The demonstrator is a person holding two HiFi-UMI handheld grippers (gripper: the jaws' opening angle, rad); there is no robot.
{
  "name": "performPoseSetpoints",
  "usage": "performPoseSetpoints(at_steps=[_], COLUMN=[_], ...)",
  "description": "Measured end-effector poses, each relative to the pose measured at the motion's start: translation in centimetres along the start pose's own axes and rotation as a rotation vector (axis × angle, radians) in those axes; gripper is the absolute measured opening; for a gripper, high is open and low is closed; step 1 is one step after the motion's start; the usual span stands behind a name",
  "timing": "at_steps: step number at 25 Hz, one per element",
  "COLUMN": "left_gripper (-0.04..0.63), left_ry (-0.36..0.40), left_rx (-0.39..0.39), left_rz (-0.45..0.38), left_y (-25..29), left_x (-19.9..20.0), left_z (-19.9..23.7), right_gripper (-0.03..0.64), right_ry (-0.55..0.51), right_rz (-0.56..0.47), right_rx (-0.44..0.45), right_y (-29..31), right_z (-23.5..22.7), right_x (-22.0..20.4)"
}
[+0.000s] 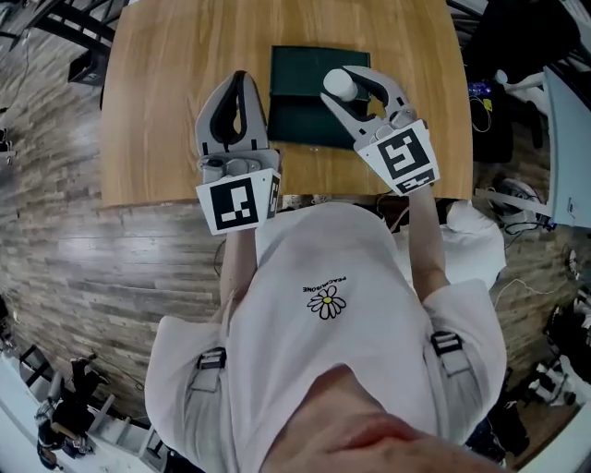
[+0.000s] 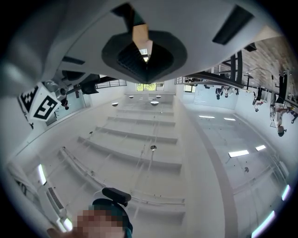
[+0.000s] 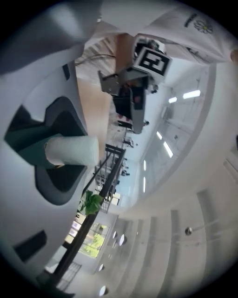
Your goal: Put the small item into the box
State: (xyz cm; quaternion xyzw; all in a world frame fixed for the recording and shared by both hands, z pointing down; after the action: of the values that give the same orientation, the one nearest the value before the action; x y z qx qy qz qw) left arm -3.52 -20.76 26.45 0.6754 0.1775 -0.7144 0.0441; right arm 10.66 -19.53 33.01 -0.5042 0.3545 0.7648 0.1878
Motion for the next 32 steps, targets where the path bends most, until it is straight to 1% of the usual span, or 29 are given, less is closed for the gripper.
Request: performPoseSetpoints(at_steps=[2,5,7,9,13,16,19,22,24,28,32], left_gripper=[0.015,0.016,0.017,0.017,0.016,0.016,0.016,0.017,0.017,0.017,0.017], left_ry=[0.005,0.013,0.012,0.011,0.011,0.013,0.007,0.001,0.009,0.022,0.024], left_rx=[0.013,0.033,0.053,0.075,0.118,0.141,0.168,0.196,0.213,0.250,0.259], left_rz=[0.006,0.014,0.023,0.036,0.047,0.047,0.050,0.090,0.105,0.149,0.153], left_y=[-0.3,-0.6,-0.9,-1.3,-1.7,-1.9,-2.2,-2.9,-3.2,-3.9,-4.3], left_x=[-0.3,-0.8,-1.1,-1.5,-2.1,-2.1,-2.2,-3.4,-3.9,-5.0,-5.2], left_z=[0.7,1.6,2.3,2.9,4.0,4.6,5.6,6.6,7.4,8.4,9.0], right_gripper=[0.179,0.179,0.179,0.179,0.179,0.179,0.179,0.179,0.179,0.181,0.183], right_ry=[-0.108,-0.224,-0.264,-0.271,-0.266,-0.209,-0.170,-0.141,-0.141,-0.140,-0.155], right_rz=[0.170,0.414,0.521,0.592,0.706,0.792,0.888,0.973,0.996,0.978,0.968], right_rx=[0.101,0.202,0.269,0.334,0.439,0.509,0.546,0.568,0.573,0.568,0.515], right_y=[1.7,3.9,5.2,6.3,8.1,9.1,10.0,10.2,10.5,11.1,12.2], right_z=[1.2,2.3,2.9,3.7,5.0,5.6,6.1,7.3,7.7,7.7,7.2], right_x=[-2.7,-7.0,-9.3,-11.3,-14.8,-17.5,-20.1,-22.4,-23.3,-23.7,-24.0])
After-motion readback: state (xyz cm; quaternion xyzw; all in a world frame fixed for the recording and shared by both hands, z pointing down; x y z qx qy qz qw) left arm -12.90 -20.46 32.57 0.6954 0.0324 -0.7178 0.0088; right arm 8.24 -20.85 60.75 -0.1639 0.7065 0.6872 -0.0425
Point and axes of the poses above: the fingertips, and each gripper's own axes: y forward along the fingers, z to its left, x out of its top, the point moved 2 cm from there along -y, backward along the fingers, and after that the axes turned 10 degrees about x, right-handed, at the moved point
